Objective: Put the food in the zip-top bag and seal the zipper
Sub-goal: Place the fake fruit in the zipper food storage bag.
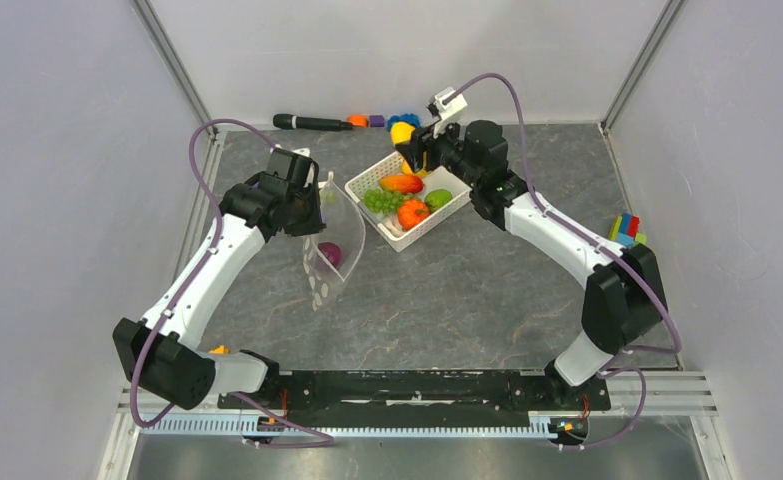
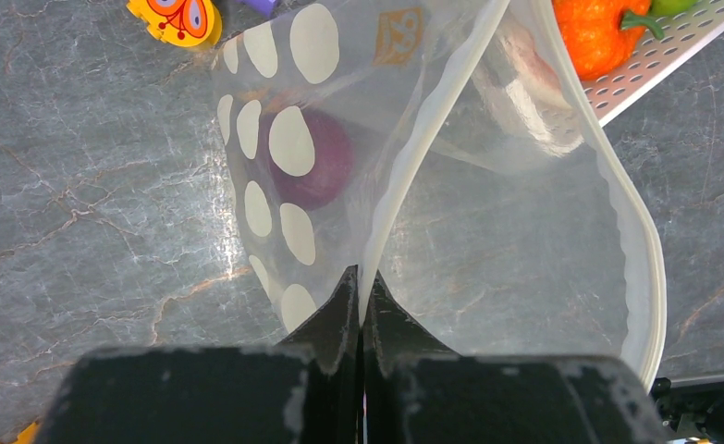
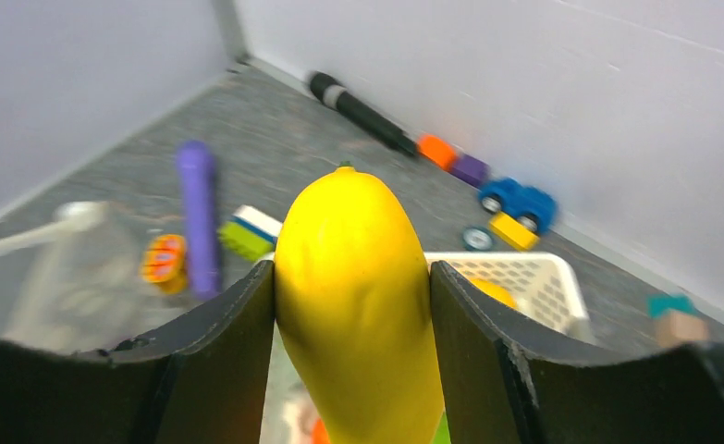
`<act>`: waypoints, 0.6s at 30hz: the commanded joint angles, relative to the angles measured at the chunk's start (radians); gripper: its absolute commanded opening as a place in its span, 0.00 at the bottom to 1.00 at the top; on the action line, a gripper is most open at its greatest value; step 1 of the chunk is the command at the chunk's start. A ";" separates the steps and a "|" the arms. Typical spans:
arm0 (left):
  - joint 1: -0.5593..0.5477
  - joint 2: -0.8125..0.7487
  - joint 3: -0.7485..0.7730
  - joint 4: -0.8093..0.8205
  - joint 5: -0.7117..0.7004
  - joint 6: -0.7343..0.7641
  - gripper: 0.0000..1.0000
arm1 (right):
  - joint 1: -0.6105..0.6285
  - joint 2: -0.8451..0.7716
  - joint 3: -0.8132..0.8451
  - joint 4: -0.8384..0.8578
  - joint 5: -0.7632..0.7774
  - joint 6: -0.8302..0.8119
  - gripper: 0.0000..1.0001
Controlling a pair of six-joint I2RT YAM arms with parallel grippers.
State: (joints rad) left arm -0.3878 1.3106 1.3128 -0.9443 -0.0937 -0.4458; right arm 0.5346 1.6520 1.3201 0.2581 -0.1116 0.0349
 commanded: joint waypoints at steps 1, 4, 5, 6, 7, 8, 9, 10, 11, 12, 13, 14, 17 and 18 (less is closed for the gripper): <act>0.004 -0.014 0.001 0.023 0.023 0.021 0.02 | 0.061 -0.083 -0.038 0.150 -0.230 0.097 0.09; 0.004 -0.017 -0.001 0.024 0.030 0.021 0.02 | 0.116 -0.108 -0.071 0.219 -0.277 0.135 0.09; 0.004 -0.017 -0.001 0.024 0.031 0.021 0.02 | 0.132 -0.116 -0.084 0.258 -0.290 0.161 0.09; 0.004 -0.019 -0.002 0.024 0.035 0.021 0.02 | 0.150 -0.121 -0.105 0.297 -0.294 0.188 0.08; 0.003 -0.019 -0.003 0.028 0.040 0.022 0.02 | 0.166 -0.130 -0.125 0.347 -0.294 0.214 0.08; 0.004 -0.022 -0.004 0.030 0.044 0.021 0.02 | 0.182 -0.138 -0.146 0.389 -0.294 0.233 0.08; 0.004 -0.024 -0.004 0.030 0.049 0.022 0.02 | 0.196 -0.146 -0.171 0.439 -0.291 0.255 0.08; 0.004 -0.025 -0.003 0.031 0.050 0.022 0.02 | 0.209 -0.151 -0.189 0.489 -0.286 0.280 0.08; 0.003 -0.027 -0.005 0.033 0.049 0.021 0.02 | 0.218 -0.157 -0.214 0.532 -0.280 0.306 0.08; 0.003 -0.027 -0.007 0.036 0.051 0.020 0.02 | 0.225 -0.160 -0.238 0.585 -0.273 0.344 0.08; 0.004 -0.029 -0.009 0.037 0.055 0.019 0.02 | 0.230 -0.160 -0.264 0.633 -0.273 0.381 0.08; 0.004 -0.027 -0.009 0.038 0.059 0.019 0.02 | 0.234 -0.160 -0.282 0.683 -0.272 0.409 0.08; 0.004 -0.024 -0.009 0.038 0.066 0.015 0.02 | 0.249 -0.148 -0.325 0.765 -0.268 0.475 0.08; 0.004 -0.024 -0.008 0.037 0.066 0.015 0.02 | 0.255 -0.143 -0.335 0.780 -0.264 0.488 0.08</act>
State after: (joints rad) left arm -0.3878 1.3098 1.3033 -0.9348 -0.0582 -0.4461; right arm 0.7734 1.5284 1.0168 0.8215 -0.3820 0.4004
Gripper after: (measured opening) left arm 0.033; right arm 0.621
